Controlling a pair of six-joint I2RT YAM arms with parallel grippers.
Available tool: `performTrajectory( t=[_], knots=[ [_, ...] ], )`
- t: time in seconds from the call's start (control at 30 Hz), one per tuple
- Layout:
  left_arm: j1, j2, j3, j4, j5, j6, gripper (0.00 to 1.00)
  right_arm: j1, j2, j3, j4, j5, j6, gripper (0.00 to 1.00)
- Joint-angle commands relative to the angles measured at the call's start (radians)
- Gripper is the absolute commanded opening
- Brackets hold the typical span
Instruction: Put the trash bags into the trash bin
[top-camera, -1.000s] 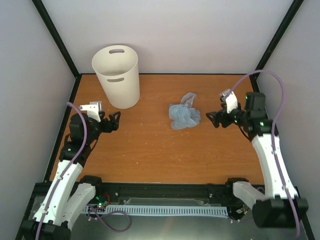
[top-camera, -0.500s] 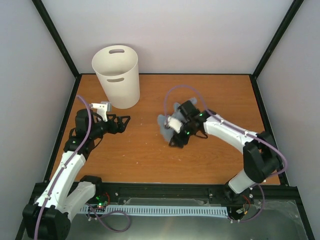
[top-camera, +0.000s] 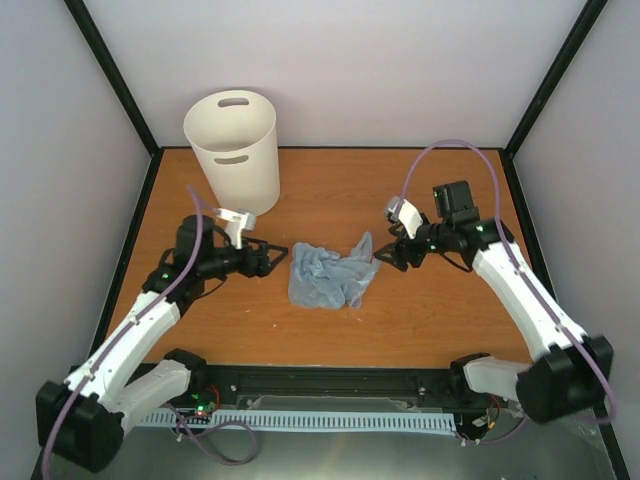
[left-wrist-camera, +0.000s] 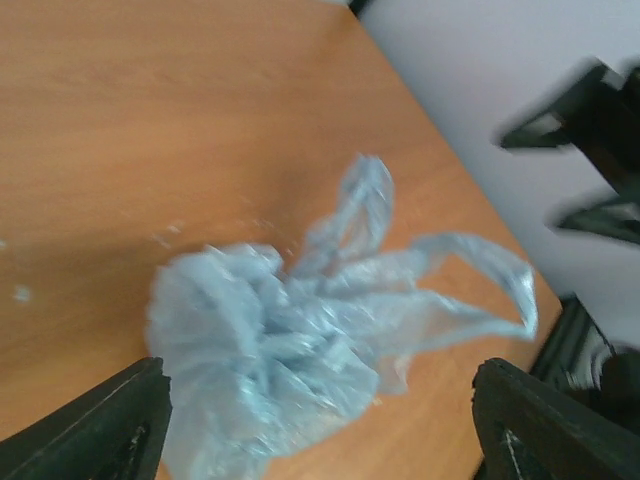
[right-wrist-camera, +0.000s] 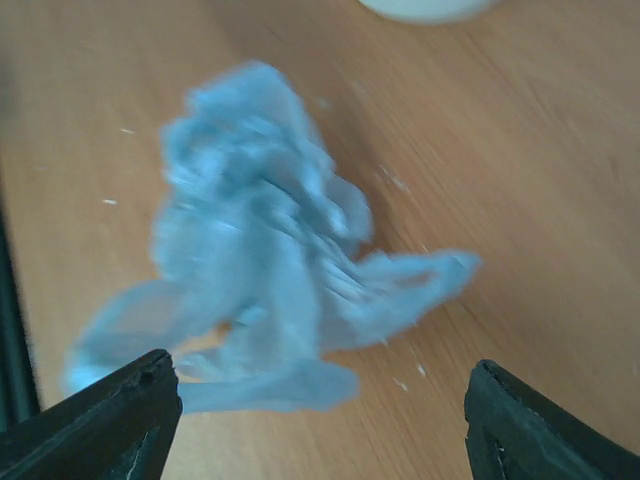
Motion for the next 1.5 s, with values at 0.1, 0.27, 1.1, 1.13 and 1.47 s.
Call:
performTrajectory(
  t=[0.1, 0.27, 1.1, 1.13, 1.47],
  knots=[
    [-0.313, 0.138, 0.092, -0.120, -0.217, -0.093, 0.79, -0.076, 0.055, -0.104, 0.024, 0.033, -0.095, 0.86],
    [-0.423, 0.187, -0.005, 0.041, -0.348, -0.181, 0.79, -0.057, 0.066, -0.103, -0.052, -0.017, -0.202, 0.88],
    [-0.426, 0.243, 0.155, 0.099, -0.638, -0.177, 0.86, 0.055, -0.135, -0.174, 0.007, 0.199, 0.083, 0.87],
    [-0.435, 0.236, 0.145, 0.101, -0.591, -0.183, 0.85, 0.006, -0.112, -0.173, 0.019, 0.176, 0.109, 0.85],
    [-0.448, 0.407, 0.190, 0.091, -0.574, -0.235, 0.87, -0.074, 0.236, -0.047, 0.028, -0.096, 0.256, 0.89]
  ],
)
